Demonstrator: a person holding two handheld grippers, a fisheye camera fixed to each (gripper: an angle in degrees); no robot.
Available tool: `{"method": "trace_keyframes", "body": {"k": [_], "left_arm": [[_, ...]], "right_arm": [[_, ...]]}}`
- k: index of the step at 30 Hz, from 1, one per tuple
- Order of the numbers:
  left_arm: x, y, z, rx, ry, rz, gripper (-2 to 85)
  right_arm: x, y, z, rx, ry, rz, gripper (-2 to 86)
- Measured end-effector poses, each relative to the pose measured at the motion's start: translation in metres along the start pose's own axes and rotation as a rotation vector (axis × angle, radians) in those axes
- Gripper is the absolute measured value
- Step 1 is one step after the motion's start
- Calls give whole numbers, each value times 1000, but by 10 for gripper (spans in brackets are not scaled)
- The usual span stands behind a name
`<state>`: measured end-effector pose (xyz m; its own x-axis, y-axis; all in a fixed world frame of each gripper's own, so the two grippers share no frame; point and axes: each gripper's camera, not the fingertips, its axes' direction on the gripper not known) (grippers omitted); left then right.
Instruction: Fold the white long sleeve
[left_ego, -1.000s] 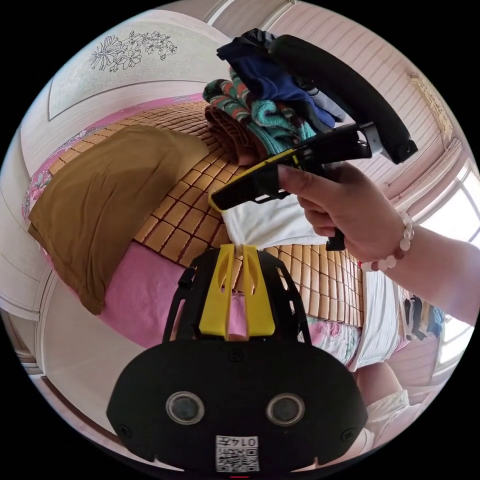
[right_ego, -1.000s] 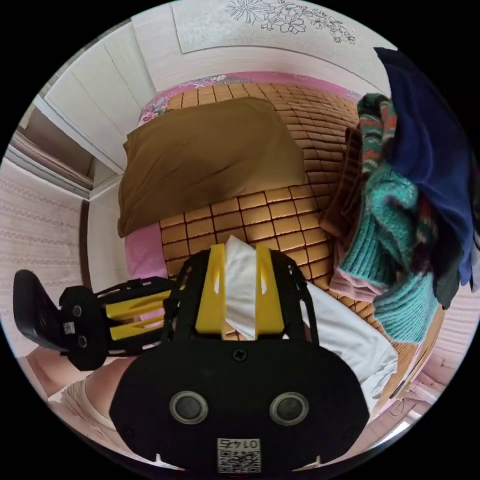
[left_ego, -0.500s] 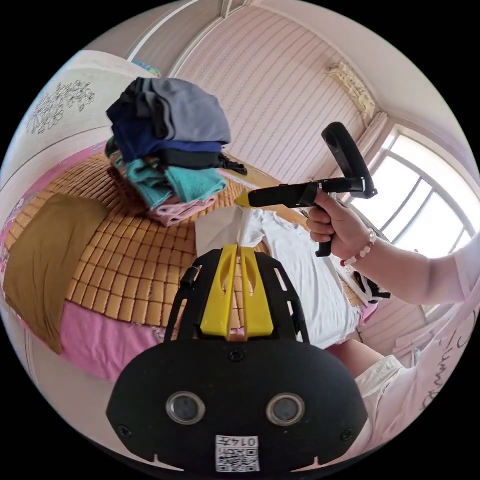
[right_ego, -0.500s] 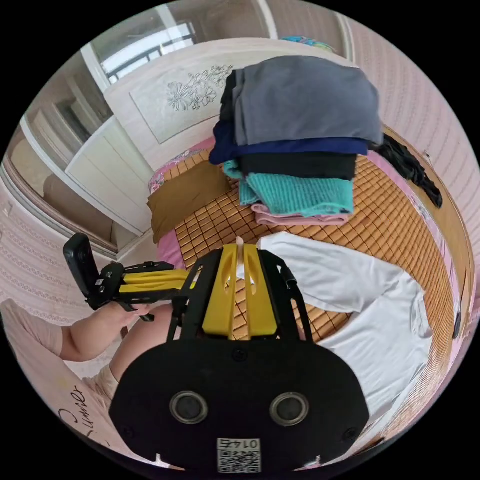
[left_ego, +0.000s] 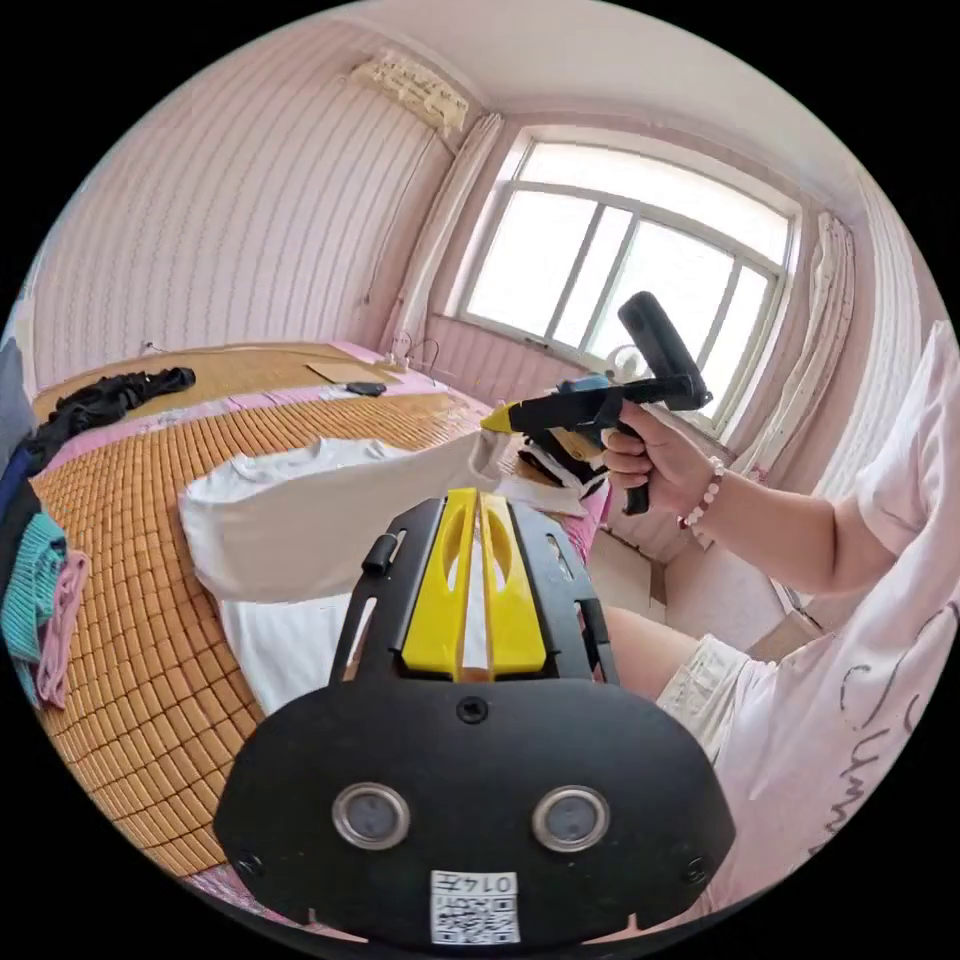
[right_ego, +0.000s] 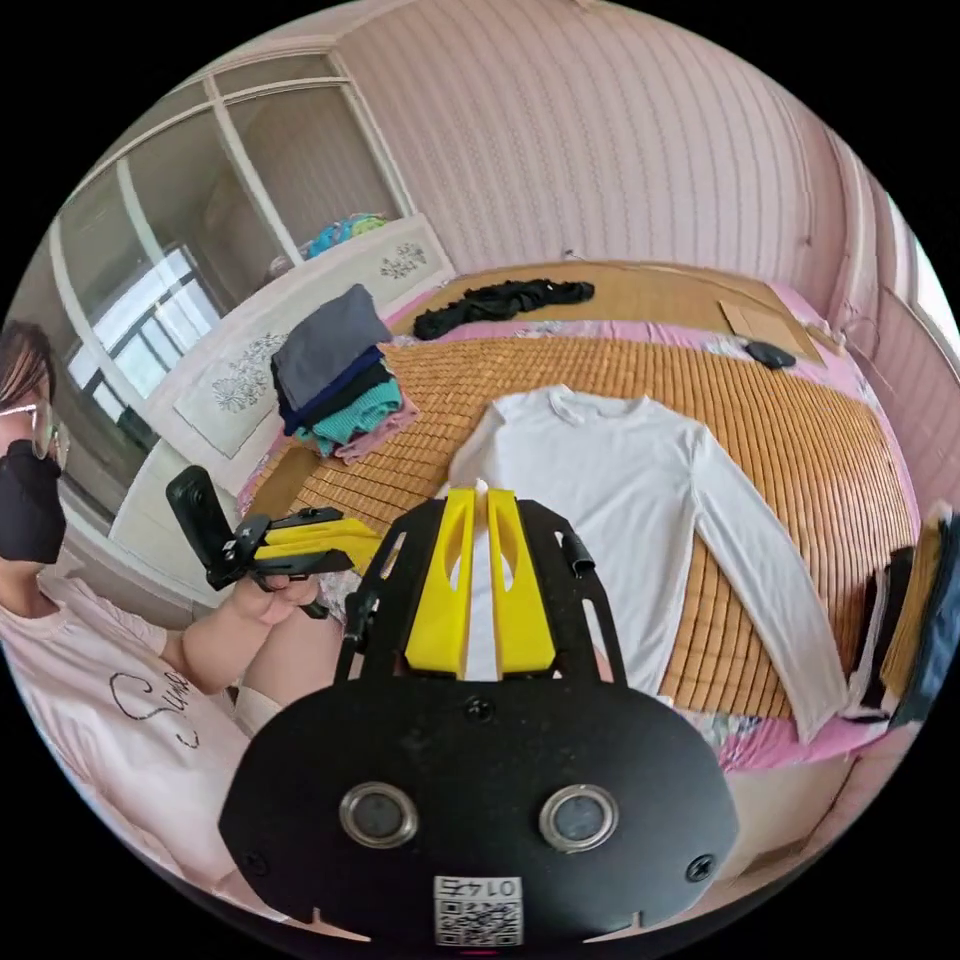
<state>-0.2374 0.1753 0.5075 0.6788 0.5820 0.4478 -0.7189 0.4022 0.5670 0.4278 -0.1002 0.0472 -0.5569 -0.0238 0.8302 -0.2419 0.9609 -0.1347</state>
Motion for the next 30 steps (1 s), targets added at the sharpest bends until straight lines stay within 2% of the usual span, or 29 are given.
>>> {"method": "trace_keyframes", "body": {"k": [2, 4, 9, 16, 20, 25, 30], "left_arm": [[1, 10, 45, -124, 13, -36, -10], [3, 15, 69, -186, 27, -43, -10], [22, 7, 115, -282, 84, -31, -10], [15, -7, 155, -385, 55, -49, -8], [16, -18, 188, -434, 91, -68, 10], [47, -39, 253, -504, 59, 25, 59], [64, -45, 309, -642, 16, 93, 14]], "right_arm": [[44, 24, 7, -43, 3, 126, 11], [91, 51, 5, -27, -80, 266, 12], [145, 78, -11, -19, -177, 402, 13], [191, 101, -25, -121, 14, 488, 3], [199, 106, -33, -157, 62, 508, 5], [183, 72, -36, -138, 118, 383, 30], [180, 46, -11, -235, 156, 327, 35]]}}
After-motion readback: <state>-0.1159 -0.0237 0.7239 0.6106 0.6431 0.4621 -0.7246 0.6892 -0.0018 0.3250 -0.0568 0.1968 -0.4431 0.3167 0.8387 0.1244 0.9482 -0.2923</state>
